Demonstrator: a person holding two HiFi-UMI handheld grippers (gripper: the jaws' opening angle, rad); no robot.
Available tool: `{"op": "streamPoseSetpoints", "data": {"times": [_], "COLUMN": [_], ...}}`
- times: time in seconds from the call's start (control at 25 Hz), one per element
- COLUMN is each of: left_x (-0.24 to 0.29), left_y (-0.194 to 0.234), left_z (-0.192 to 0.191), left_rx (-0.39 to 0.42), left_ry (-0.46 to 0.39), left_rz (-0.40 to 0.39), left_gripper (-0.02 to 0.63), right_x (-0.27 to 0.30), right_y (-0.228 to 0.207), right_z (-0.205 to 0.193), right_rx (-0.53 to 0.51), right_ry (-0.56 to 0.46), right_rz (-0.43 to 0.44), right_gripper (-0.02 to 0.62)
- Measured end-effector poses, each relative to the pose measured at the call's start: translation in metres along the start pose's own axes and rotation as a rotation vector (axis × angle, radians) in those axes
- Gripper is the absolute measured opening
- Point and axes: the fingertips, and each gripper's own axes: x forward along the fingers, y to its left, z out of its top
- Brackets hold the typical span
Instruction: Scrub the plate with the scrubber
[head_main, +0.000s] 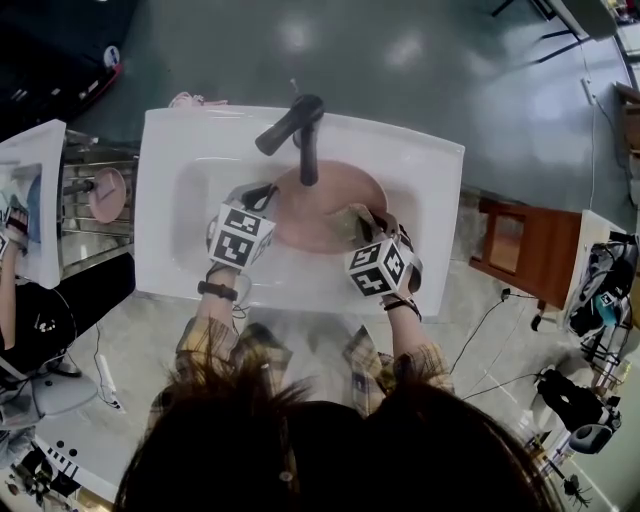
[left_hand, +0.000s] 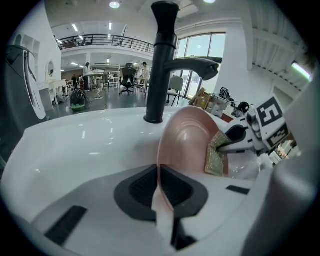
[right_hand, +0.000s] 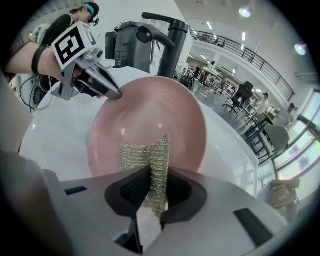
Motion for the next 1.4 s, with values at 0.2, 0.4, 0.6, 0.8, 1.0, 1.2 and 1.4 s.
{"op": "streamPoseSetpoints", "data": {"times": [0.2, 0.4, 0.6, 0.8, 1.0, 1.2, 1.4], "left_x": [0.001, 0.003, 0.002, 0.002, 0.001, 0.001, 0.002], "left_y": [-0.007, -0.012, -0.018, -0.017, -0.017, -0.018, -0.018], "left_z": [-0.003, -0.005, -0.002, -0.002, -0.002, -0.001, -0.002], "left_rx": [0.024, 0.023, 0.008, 0.004, 0.0, -0.002, 0.001], "left_ry": [0.019, 0.019, 0.024, 0.026, 0.029, 0.029, 0.031], "left_rz": [-0.013, -0.018, -0.02, -0.013, -0.012, -0.014, -0.013], "left_gripper": [0.025, 0.025, 0.025, 0.025, 0.025, 0.025, 0.025], "right_x": [-0.003, -0.004, 0.0, 0.001, 0.004, 0.008, 0.016], "right_y": [-0.022, -0.039, -0.04, -0.033, -0.017, 0.005, 0.034], "right_z": [0.013, 0.04, 0.06, 0.077, 0.089, 0.098, 0.098], "right_rx": [-0.035, -0.027, -0.008, -0.015, -0.058, -0.091, -0.128], "right_ry": [-0.019, -0.074, -0.12, -0.164, -0.183, -0.184, -0.17], "right_rz": [-0.052, -0.091, -0.101, -0.118, -0.109, -0.078, -0.024], "right_gripper": [0.079, 0.08, 0.08, 0.08, 0.078, 0.078, 0.078]}}
